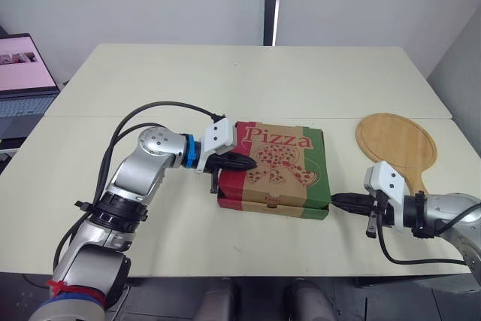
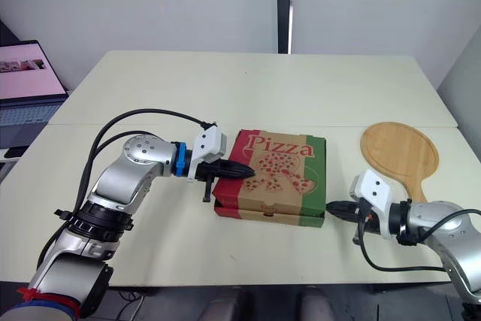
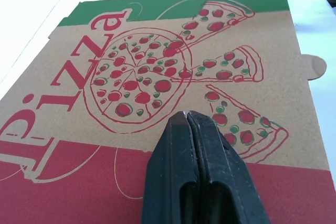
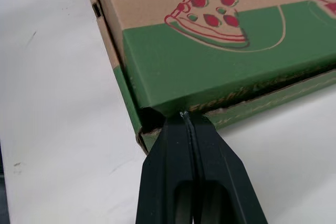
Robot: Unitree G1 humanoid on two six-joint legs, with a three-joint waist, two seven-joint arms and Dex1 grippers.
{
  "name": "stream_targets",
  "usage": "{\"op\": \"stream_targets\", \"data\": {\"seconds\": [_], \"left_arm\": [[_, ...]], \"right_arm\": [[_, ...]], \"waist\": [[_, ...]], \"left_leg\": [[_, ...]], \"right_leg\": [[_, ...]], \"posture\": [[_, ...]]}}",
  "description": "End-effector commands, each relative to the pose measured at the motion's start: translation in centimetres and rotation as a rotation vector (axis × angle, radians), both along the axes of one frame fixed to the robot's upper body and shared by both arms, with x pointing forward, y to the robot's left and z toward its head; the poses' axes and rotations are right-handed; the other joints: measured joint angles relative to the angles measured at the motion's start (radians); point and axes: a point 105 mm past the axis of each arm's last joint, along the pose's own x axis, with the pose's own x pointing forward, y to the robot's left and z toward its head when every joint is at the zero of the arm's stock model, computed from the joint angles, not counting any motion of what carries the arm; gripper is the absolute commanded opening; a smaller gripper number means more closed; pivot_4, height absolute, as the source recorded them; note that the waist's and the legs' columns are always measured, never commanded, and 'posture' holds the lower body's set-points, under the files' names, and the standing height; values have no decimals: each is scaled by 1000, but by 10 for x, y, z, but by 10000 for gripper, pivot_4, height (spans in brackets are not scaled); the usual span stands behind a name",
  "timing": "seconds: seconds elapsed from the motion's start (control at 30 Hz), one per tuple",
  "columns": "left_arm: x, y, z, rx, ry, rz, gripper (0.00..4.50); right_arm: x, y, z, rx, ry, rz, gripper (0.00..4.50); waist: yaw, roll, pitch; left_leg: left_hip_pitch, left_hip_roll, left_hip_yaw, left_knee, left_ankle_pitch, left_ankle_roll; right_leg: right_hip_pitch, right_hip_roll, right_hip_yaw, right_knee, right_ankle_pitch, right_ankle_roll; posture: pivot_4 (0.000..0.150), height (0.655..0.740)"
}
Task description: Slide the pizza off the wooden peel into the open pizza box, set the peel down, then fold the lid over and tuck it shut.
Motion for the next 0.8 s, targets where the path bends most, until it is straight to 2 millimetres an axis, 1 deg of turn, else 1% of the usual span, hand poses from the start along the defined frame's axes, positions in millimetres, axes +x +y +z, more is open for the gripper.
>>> {"op": "stream_targets", "data": {"seconds": [0.03, 0.17, 0.23, 0.3, 0.37, 0.47, 0.53, 0.67, 0.77, 0.8], "left_arm": [[0, 0, -1, 18, -5, -1, 0], [-1, 1, -2, 17, -4, 2, 0], [-1, 1, -2, 16, -3, 3, 0], [-1, 1, -1, 16, -4, 3, 0], [0, 1, -1, 15, -6, 4, 0], [0, 1, 2, 10, -11, 4, 0], [0, 1, 4, 4, -14, 5, 0], [-1, 2, 11, -15, -19, 6, 0], [-4, 3, 19, -37, -27, 1, 0], [-6, 6, 25, -52, -27, 5, 0]], "right_arm": [[6, -14, 8, -71, -72, -14, 304], [14, -25, 29, -77, -136, -37, 304], [18, -20, 40, -54, -169, -26, 304], [20, -6, 49, -19, -196, 11, 304], [21, 15, 54, 25, -213, 64, 304], [22, 48, 56, 70, -226, 144, 304], [23, 63, 55, 80, -224, 183, 304], [27, 86, 46, 60, -216, 244, 304], [30, 97, 40, 39, -210, 288, 304], [30, 100, 39, 36, -204, 299, 304]], "waist": [[0, 0, 0], [0, 0, 0], [-1, 0, 0], [-1, 0, 0], [-2, 0, 0], [-3, 0, 0], [-2, 0, 0], [-1, 0, 0], [-2, 0, 0], [-2, 0, 0]], "left_leg": [[0, 0, 0, 0, 0, 0], [0, 0, 0, 0, 0, 0], [0, 0, 0, 0, 0, 0], [0, 0, 0, 0, 0, 0], [0, 0, 0, 0, 0, 0], [0, 0, 0, 0, 0, 0], [0, 0, 0, 0, 2, -3], [-1, 0, 0, 1, 2, -4], [-1, 0, 0, 1, 2, -4], [-1, 0, 0, 0, 2, -4]], "right_leg": [[0, 0, 0, 0, 0, 0], [0, 0, 0, 0, 0, 0], [0, 0, 0, 0, 0, 0], [0, 0, 0, 0, 0, 0], [0, 0, 0, 0, 0, 0], [0, 0, 0, 0, 0, 0], [-1, 0, 0, 0, 0, 0], [-1, 0, 0, 0, 0, 0], [-1, 0, 0, 0, 0, 0], [-2, 0, 0, 0, 0, 0]], "posture": [[1500, 7281], [1500, 7281], [1500, 7281], [1500, 7281], [1500, 7281], [1500, 7281], [1500, 7281], [1500, 7281], [1500, 7281], [1500, 7281]]}}
